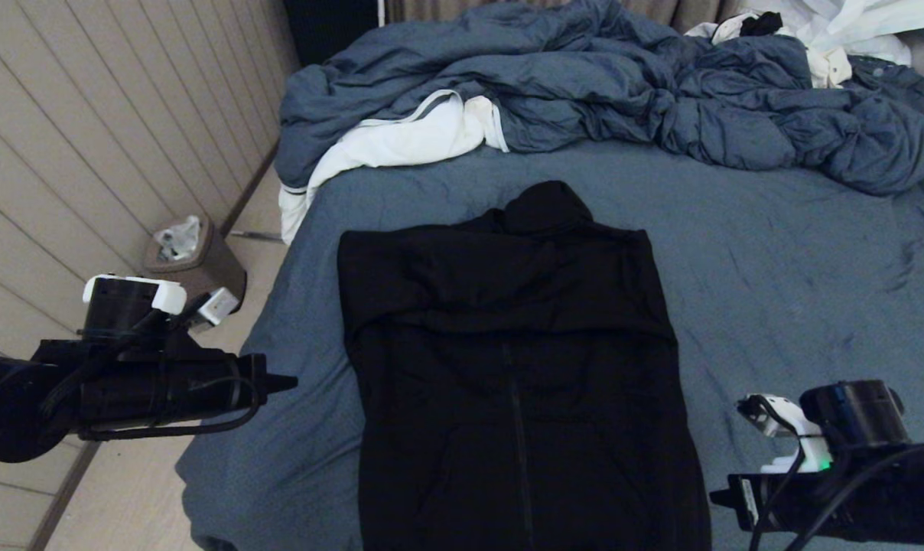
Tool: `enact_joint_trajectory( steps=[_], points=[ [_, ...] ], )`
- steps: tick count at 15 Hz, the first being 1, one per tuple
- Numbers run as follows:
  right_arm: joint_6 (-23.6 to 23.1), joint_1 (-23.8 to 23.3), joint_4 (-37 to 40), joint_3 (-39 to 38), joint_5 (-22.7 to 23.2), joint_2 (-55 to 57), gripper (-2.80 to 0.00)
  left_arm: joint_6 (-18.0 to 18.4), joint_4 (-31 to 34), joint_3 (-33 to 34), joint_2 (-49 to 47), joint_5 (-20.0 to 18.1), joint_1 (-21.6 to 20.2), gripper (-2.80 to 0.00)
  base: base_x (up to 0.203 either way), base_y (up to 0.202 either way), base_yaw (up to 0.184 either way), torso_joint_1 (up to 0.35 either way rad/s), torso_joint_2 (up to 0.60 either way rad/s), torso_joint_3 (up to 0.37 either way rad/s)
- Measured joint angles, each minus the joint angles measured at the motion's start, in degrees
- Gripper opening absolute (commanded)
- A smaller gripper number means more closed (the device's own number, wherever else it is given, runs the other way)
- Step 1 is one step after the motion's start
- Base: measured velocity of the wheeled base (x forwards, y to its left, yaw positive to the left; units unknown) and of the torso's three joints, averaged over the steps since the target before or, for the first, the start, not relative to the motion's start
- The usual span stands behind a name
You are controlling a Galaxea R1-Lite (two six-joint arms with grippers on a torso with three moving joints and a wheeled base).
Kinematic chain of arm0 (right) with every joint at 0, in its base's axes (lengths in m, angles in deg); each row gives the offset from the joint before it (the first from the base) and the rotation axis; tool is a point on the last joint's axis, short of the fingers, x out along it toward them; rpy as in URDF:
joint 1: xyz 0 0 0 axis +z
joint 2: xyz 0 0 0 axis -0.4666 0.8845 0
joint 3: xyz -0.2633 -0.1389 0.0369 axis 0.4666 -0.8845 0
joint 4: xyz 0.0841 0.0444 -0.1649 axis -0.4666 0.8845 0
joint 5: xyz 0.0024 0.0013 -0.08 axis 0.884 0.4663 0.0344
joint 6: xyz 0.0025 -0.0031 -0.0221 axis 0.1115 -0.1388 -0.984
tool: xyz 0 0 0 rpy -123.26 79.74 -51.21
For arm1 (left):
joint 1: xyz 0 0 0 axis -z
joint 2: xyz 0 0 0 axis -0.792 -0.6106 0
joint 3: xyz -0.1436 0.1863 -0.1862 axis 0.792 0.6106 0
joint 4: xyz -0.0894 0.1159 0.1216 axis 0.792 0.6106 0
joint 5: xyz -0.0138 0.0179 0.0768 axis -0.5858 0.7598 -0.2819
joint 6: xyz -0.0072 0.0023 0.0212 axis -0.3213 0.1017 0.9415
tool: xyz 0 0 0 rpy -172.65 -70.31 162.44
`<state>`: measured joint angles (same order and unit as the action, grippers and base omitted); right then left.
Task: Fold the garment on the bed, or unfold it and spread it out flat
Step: Fold the black sweatshirt
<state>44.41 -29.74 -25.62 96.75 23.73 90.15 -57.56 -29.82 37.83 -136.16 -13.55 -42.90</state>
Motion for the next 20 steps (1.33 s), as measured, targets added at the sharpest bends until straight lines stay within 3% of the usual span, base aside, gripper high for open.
enact_joint_trajectory(
  steps=[8, 11, 14, 15, 20],
  points=[
    [-4.95, -1.83, -31.23, -11.51, 0.55, 13.95, -2.80, -0.11, -2.31, 0.99, -1.13, 0.16, -0.07, -2.80, 0.000, 0.000, 0.000, 0.000, 0.00, 0.000],
    [-4.96, -2.51, -36.20, -13.64, 0.60, 16.50, -2.80, -0.13, -4.14, 1.26, -1.85, 0.11, -0.07, -2.80, 0.000, 0.000, 0.000, 0.000, 0.00, 0.000],
    [-4.71, -2.50, -36.47, -15.19, 0.66, 15.58, -2.80, -0.24, -4.19, 1.35, -1.88, 0.22, -0.16, -2.80, 0.000, 0.000, 0.000, 0.000, 0.00, 0.000],
    [-4.68, -2.45, -36.46, -15.83, 0.64, 14.86, 0.00, -0.28, -4.21, 1.44, -1.69, 0.22, -0.27, -2.80, 0.000, 0.000, 0.000, 0.000, 0.00, 0.000],
    [-4.49, -2.54, -36.37, -18.57, 0.63, 10.60, 0.00, -0.52, -4.27, 1.40, -1.21, 0.09, -0.82, -2.80, 0.000, 0.000, 0.000, 0.000, 0.00, 0.000]
  ],
)
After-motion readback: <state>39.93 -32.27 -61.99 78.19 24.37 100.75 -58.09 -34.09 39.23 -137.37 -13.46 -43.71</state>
